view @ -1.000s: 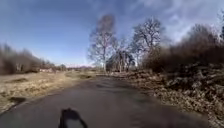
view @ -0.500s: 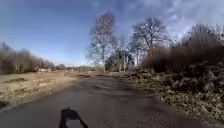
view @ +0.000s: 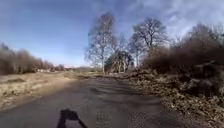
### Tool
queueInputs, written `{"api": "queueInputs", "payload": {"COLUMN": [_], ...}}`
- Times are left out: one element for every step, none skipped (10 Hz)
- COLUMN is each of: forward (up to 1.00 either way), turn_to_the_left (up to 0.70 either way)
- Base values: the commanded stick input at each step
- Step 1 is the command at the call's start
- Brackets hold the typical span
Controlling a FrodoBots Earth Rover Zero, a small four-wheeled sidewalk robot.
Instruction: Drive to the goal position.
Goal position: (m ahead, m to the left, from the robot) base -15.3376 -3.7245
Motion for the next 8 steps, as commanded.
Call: {"api": "queueInputs", "payload": {"forward": [0.85,0.85,0.85,0.83,0.67,0.52,0.38,0.30], "turn_to_the_left": [0.06,0.06,0.06,0.06,0.05,0.06,0.09,0.11]}}
